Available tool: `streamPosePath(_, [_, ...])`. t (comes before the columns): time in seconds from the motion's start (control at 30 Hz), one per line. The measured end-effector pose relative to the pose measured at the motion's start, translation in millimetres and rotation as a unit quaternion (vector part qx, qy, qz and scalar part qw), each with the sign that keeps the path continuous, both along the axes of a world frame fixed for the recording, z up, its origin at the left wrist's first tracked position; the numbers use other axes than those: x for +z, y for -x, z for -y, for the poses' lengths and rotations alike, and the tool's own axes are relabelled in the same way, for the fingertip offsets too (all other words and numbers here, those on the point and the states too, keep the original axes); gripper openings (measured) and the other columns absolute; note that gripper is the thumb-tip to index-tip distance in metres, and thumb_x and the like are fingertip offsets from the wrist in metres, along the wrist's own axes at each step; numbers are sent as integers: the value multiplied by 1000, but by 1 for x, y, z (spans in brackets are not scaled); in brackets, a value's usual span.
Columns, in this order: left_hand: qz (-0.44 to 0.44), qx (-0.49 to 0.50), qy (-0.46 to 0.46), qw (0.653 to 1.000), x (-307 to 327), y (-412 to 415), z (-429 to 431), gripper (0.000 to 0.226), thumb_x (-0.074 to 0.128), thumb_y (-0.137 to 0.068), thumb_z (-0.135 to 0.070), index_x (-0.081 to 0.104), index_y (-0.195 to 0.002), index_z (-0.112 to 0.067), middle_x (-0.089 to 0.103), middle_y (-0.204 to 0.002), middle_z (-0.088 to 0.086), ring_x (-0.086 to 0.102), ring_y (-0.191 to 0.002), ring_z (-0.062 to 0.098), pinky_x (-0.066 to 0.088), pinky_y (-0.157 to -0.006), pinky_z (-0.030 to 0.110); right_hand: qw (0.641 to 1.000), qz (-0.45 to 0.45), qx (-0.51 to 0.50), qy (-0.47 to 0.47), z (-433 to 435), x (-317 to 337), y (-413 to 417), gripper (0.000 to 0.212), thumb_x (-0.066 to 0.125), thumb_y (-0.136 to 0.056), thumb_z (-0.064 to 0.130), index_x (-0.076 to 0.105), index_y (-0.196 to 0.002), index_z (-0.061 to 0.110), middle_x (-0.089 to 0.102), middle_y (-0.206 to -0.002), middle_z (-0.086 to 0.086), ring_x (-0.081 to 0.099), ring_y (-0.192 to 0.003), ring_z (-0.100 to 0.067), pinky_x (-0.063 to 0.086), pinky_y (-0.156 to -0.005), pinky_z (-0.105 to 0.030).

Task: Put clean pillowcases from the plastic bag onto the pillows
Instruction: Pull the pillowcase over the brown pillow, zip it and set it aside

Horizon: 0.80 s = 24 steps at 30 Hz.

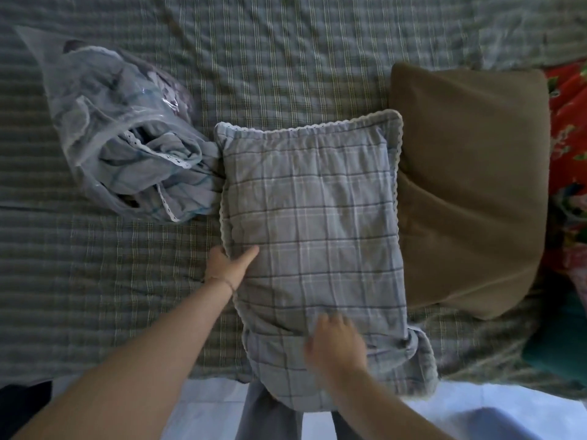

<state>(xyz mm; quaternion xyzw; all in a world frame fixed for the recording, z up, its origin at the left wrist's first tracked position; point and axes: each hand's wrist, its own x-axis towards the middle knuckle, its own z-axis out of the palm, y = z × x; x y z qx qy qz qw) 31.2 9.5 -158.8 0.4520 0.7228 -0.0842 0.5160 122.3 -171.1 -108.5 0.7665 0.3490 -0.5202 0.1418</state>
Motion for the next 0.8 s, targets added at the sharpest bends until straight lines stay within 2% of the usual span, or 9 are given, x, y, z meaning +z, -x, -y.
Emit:
streamPosePath(0.1, [6, 48, 66, 997, -13, -17, -17, 103, 77, -60, -58, 33, -139, -8, 43, -140, 11, 47, -122, 32, 41, -101, 45, 988, 0, -117, 97, -25, -15, 34, 106, 53, -80, 63, 0, -145, -3, 19, -146, -23, 22, -135, -36, 29, -109, -40])
streamPosePath(0.2, [-9, 33, 71, 997, -19, -20, -25, 88, 78, -65, -47, 43, -133, -3, 51, -131, 14, 54, -112, 32, 46, -94, 41, 983, 76, -124, 115, -37, -44, 62, 127, 63, -67, 69, -2, -141, -11, 21, -140, -33, 29, -130, -43, 32, -106, -46])
streamPosePath(0.3, [4, -6, 52, 999, -16, -11, -29, 57, 74, -73, -33, 57, -118, -2, 63, -113, 14, 60, -94, 28, 50, -79, 34, 986, 106, -120, 50, -38, -51, 62, 98, 69, -74, 51, 17, -138, -2, 44, -127, -21, 49, -115, -33, 44, -91, -38])
streamPosePath(0.43, [96, 64, 11, 993, 27, -31, -29, 24, 68, -80, -16, 62, -100, -4, 63, -79, 5, 59, -67, 17, 46, -51, 22, 987, -15, -156, -37, -35, -22, 8, 64, 53, -84, 24, 23, -141, 14, 54, -123, -5, 53, -113, -25, 44, -85, -30])
streamPosePath(0.5, [139, 95, -11, 986, 60, -54, -29, 17, 67, -79, -12, 63, -94, -4, 61, -73, 3, 58, -66, 17, 47, -54, 22, 970, -76, -206, -109, -38, 13, -25, 51, 56, -80, 15, 41, -128, 21, 62, -112, 0, 57, -104, -22, 47, -78, -26])
streamPosePath(0.6, [170, 72, -92, 978, 119, -90, -40, 14, 70, -73, -16, 65, -83, -7, 61, -72, -1, 58, -66, 13, 46, -55, 19, 904, -205, -331, -175, -46, 56, -56, 27, 64, -68, 6, 56, -84, 27, 61, -75, 13, 57, -75, -9, 46, -63, -17])
streamPosePath(0.67, [165, -6, -180, 970, 164, -112, -52, 15, 70, -68, -23, 63, -70, -10, 57, -61, -6, 52, -56, 7, 40, -46, 15, 839, -281, -428, -184, -54, 77, -64, 16, 55, -49, 1, 50, -58, 13, 49, -48, 6, 46, -51, -11, 35, -49, -19])
streamPosePath(0.73, [156, -83, -252, 952, 202, -138, -58, 18, 67, -72, -26, 62, -69, -8, 52, -54, -7, 46, -49, 5, 36, -43, 14, 779, -335, -501, -172, -60, 93, -74, 22, 44, -36, -2, 43, -57, -7, 37, -47, -5, 34, -47, -15, 22, -47, -20])
streamPosePath(0.8, [144, -151, -284, 936, 224, -169, -57, 20, 64, -76, -29, 57, -69, -12, 52, -57, -7, 47, -50, 5, 38, -44, 15, 730, -363, -561, -144, -63, 100, -91, 40, 42, -33, -3, 51, -70, -13, 41, -54, -10, 38, -47, -22, 27, -47, -21])
